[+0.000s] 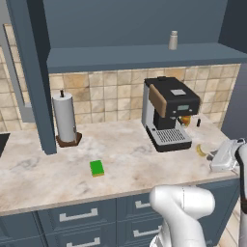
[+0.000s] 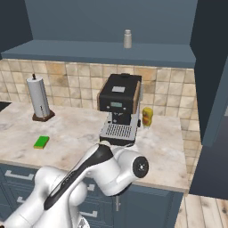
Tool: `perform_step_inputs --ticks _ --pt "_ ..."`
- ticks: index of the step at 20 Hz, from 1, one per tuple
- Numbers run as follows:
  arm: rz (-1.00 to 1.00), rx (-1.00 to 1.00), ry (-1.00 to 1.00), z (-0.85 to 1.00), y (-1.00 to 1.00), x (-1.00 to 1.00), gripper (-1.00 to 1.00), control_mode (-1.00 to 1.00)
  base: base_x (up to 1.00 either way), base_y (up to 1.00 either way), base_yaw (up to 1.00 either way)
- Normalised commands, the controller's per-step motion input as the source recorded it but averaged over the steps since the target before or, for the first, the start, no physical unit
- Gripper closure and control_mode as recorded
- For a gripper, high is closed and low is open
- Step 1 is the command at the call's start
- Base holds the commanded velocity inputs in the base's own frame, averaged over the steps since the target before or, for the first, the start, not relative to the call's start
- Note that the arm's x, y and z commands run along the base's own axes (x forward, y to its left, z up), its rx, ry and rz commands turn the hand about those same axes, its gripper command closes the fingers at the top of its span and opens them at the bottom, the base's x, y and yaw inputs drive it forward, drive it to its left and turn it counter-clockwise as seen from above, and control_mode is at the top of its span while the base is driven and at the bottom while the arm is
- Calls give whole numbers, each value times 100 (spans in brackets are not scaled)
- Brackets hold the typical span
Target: Pick the sponge and dish brush from the cabinet and place them on the counter.
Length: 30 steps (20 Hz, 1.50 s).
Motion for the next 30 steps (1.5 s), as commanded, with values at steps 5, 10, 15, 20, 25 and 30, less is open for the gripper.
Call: perform_step_inputs --ticks 5,10,15,20,25,30 --pt "2 0 0 -26 -12 27 100 -100 0 0 0" --pt "4 0 1 -27 -28 27 100 -100 0 0 0" --pt "5 0 2 -21 -21 35 100 -100 0 0 0" --pt "8 0 6 -14 -9 28 100 -100 0 0 0" --pt "7 0 4 -18 -7 12 100 -100 0 0 0" --pt "4 0 0 -33 -2 1 100 -100 0 0 0"
